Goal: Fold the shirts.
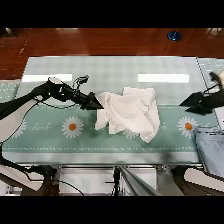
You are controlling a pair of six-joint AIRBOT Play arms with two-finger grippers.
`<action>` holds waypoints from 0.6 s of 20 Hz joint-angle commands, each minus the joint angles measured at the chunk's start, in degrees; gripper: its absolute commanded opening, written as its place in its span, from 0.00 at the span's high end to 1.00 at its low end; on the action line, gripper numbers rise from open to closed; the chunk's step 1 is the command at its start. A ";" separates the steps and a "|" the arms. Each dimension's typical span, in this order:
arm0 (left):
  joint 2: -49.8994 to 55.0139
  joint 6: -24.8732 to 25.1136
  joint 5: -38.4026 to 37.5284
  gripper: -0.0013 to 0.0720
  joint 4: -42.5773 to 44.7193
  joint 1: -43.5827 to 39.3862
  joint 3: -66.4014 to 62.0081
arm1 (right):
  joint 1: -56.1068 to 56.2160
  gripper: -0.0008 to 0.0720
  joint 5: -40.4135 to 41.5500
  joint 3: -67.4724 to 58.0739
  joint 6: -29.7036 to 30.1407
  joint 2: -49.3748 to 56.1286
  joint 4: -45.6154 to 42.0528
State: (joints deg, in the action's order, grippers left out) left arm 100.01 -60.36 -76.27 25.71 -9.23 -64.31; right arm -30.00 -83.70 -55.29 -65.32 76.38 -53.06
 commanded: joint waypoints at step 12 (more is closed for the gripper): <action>-0.04 0.24 -0.96 0.93 -0.02 0.04 -0.07 | 16.00 0.29 18.21 12.81 3.26 2.86 10.58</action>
State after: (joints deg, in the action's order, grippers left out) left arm 100.01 -60.14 -77.19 25.71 -9.23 -64.31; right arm -18.26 -68.75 -42.78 -60.03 78.98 -43.68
